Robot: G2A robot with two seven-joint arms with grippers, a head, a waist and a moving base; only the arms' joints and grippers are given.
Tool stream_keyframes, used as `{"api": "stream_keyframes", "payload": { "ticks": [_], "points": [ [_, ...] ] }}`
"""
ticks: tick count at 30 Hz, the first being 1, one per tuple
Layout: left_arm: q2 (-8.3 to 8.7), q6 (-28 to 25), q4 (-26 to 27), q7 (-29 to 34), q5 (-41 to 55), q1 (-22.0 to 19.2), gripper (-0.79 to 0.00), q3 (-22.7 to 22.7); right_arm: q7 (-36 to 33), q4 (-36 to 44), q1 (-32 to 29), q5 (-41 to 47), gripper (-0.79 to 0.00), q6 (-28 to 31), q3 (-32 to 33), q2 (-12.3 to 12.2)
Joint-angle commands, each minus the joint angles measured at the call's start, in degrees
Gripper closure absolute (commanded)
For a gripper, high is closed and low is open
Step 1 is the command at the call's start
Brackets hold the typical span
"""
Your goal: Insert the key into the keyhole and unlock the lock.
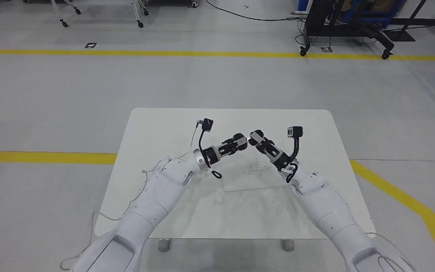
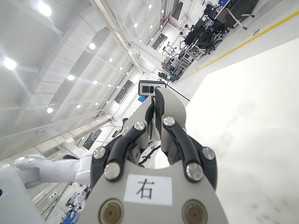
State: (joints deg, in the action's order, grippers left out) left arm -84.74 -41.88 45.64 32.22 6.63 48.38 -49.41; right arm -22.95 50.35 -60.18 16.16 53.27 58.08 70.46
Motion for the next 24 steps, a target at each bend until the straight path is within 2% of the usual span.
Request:
{"api": "stream_keyframes", "payload": {
  "ticks": [1,11,12,13,14,24],
  "points": [
    [-0.07,-0.1,-0.33,-0.06,-0.02,-0.23,0.0,-0.08,-0.44,-0.13,0.13,0.04,0.0,-0.04,0.3,-0.01],
    [-0.37,-0.54,-1.53,-0.27,-0.37,-1.15,0.0,-0.37,-3.11,-0.48,0.45,1.14,0.0,-0.72,0.99,0.13],
    [-0.41,-0.65,-1.62,-0.24,-0.4,-1.2,0.0,-0.34,-3.6,-0.54,0.47,1.54,-0.385,-0.93,1.01,0.15],
    [-0.45,-0.75,-1.74,-0.19,-0.4,-1.25,0.0,-0.32,-3.97,-0.58,0.5,1.86,-0.385,-0.94,1.09,0.16],
    [-0.49,-0.9,-1.85,-0.17,-0.45,-1.32,0.0,-0.32,-4.18,-0.61,0.44,2.34,-0.785,-0.79,1.21,0.18],
    [0.11,-1.64,-2.26,-3.42,-2.42,-1.71,0.0,-2.47,-4.6,-1.01,0.39,3.2,-0.785,-0.59,1.9,0.13]
  ]
}}
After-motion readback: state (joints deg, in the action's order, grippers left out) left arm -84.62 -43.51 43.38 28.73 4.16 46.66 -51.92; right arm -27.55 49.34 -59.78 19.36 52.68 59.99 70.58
